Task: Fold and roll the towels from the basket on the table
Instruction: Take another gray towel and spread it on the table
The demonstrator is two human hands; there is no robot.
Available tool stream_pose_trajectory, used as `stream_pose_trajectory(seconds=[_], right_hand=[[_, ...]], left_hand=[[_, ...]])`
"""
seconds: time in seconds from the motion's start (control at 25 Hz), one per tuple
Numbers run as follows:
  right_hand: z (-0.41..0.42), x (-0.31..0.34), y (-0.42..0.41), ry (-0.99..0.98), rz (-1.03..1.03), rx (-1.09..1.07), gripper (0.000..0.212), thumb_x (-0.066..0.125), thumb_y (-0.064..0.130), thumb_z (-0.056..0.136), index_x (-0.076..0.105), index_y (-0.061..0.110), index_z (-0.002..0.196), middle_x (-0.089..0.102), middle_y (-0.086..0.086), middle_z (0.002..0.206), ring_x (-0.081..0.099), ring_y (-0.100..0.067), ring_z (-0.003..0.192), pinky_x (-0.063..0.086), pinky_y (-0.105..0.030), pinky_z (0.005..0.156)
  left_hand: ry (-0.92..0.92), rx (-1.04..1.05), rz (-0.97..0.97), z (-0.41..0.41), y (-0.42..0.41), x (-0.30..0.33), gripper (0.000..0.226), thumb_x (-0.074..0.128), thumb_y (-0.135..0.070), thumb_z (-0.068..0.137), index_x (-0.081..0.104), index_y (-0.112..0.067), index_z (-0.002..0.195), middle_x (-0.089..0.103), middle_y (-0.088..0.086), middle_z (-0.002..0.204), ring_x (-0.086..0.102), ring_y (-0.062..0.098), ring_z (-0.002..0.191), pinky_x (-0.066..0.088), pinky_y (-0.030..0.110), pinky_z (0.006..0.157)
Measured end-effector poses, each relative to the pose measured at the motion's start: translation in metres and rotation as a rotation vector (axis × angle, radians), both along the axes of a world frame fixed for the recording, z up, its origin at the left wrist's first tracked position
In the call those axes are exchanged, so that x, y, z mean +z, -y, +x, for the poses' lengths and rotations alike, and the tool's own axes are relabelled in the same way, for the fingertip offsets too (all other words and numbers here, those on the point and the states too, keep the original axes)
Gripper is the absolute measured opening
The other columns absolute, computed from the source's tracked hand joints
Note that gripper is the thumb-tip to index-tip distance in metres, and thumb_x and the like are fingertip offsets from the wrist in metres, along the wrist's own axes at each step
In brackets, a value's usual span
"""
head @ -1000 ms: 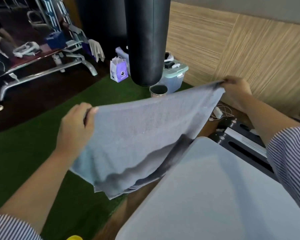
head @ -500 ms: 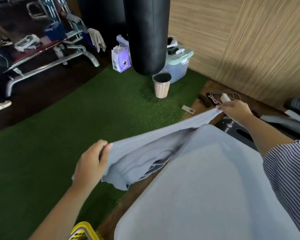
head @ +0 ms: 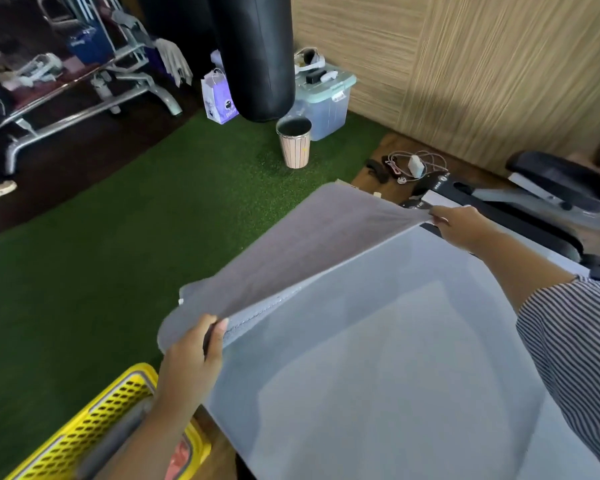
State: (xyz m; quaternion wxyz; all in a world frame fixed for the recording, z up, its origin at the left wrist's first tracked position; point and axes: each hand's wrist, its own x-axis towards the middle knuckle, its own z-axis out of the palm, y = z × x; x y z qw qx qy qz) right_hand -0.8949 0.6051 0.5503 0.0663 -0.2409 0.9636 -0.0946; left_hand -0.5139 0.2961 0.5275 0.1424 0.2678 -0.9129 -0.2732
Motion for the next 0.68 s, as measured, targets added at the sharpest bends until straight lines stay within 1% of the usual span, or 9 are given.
stream_pose_trajectory(seconds=[0.04, 0.12, 0.2, 0.28, 0.36, 0.4, 0.52, 0.6, 0.68], right_hand=[[0.010, 0.001, -0.016, -0.002, -0.004, 0.014, 0.022, 0.042, 0.013, 0.095, 0.058, 0.010, 0.111, 0.066, -0.020, 0.093, 0.058, -0.039, 0.085, 0.045, -0.039, 0.074], [0.028, 0.003, -0.047, 0.004, -0.024, 0.045, 0.020, 0.044, 0.011, 0.095, 0.058, 0.008, 0.110, 0.064, -0.021, 0.091, 0.058, -0.037, 0.080, 0.037, -0.033, 0.068], [0.047, 0.006, -0.077, 0.009, -0.048, 0.067, 0.020, 0.044, 0.010, 0.095, 0.058, 0.007, 0.109, 0.063, -0.021, 0.091, 0.049, -0.029, 0.071, 0.033, -0.030, 0.068], [0.062, 0.006, -0.104, 0.007, -0.081, 0.068, 0.023, 0.043, 0.010, 0.096, 0.058, 0.009, 0.113, 0.060, -0.016, 0.085, 0.043, -0.024, 0.070, 0.034, -0.030, 0.069], [0.080, 0.003, -0.134, 0.009, -0.095, 0.079, 0.026, 0.042, 0.011, 0.096, 0.058, 0.012, 0.116, 0.054, -0.008, 0.080, 0.043, -0.023, 0.069, 0.035, -0.030, 0.069], [0.091, 0.003, -0.149, 0.002, -0.097, 0.085, 0.028, 0.041, 0.012, 0.096, 0.057, 0.015, 0.120, 0.055, -0.007, 0.082, 0.045, -0.023, 0.070, 0.037, -0.030, 0.070], [0.134, 0.017, -0.196, 0.004, -0.075, 0.100, 0.036, 0.039, 0.013, 0.097, 0.052, 0.021, 0.130, 0.064, -0.016, 0.101, 0.049, -0.025, 0.078, 0.040, -0.032, 0.077], [0.164, 0.031, -0.226, 0.003, -0.076, 0.111, 0.038, 0.039, 0.011, 0.098, 0.050, 0.020, 0.133, 0.061, -0.019, 0.112, 0.055, -0.033, 0.093, 0.040, -0.033, 0.084], [0.187, 0.043, -0.254, -0.006, -0.058, 0.132, 0.037, 0.039, 0.010, 0.098, 0.050, 0.017, 0.133, 0.059, -0.020, 0.117, 0.054, -0.037, 0.105, 0.039, -0.034, 0.087]], left_hand=[[0.020, 0.012, -0.002, 0.011, -0.016, 0.002, 0.028, 0.040, -0.046, 0.093, 0.051, -0.023, 0.081, 0.048, -0.004, 0.058, 0.054, 0.022, 0.057, 0.043, 0.037, 0.050], [0.036, 0.026, 0.006, 0.034, -0.048, 0.004, 0.027, 0.042, -0.046, 0.094, 0.051, -0.023, 0.083, 0.052, -0.003, 0.059, 0.056, 0.019, 0.058, 0.046, 0.038, 0.050], [0.034, 0.031, 0.018, 0.058, -0.084, 0.006, 0.020, 0.045, -0.042, 0.095, 0.050, -0.027, 0.083, 0.053, -0.004, 0.058, 0.056, 0.013, 0.056, 0.044, 0.035, 0.048], [0.025, 0.036, 0.006, 0.077, -0.118, 0.008, 0.015, 0.048, -0.039, 0.095, 0.050, -0.031, 0.082, 0.053, -0.007, 0.058, 0.056, 0.009, 0.056, 0.042, 0.032, 0.047], [-0.004, 0.034, -0.001, 0.095, -0.150, 0.008, 0.015, 0.048, -0.038, 0.094, 0.050, -0.030, 0.082, 0.052, -0.007, 0.058, 0.058, 0.012, 0.058, 0.042, 0.032, 0.049], [-0.014, 0.040, -0.009, 0.105, -0.165, 0.010, 0.016, 0.047, -0.040, 0.094, 0.049, -0.030, 0.082, 0.051, -0.007, 0.058, 0.059, 0.016, 0.061, 0.042, 0.033, 0.051], [-0.020, 0.080, -0.045, 0.128, -0.202, 0.010, 0.016, 0.046, -0.042, 0.095, 0.049, -0.029, 0.086, 0.052, -0.006, 0.059, 0.062, 0.026, 0.068, 0.040, 0.032, 0.055], [0.009, 0.104, -0.065, 0.143, -0.229, 0.014, 0.019, 0.048, -0.041, 0.095, 0.053, -0.024, 0.088, 0.058, -0.001, 0.063, 0.064, 0.032, 0.074, 0.040, 0.033, 0.058], [0.017, 0.117, -0.078, 0.157, -0.257, 0.020, 0.023, 0.047, -0.041, 0.096, 0.055, -0.021, 0.088, 0.059, 0.004, 0.064, 0.063, 0.035, 0.074, 0.038, 0.033, 0.057]])
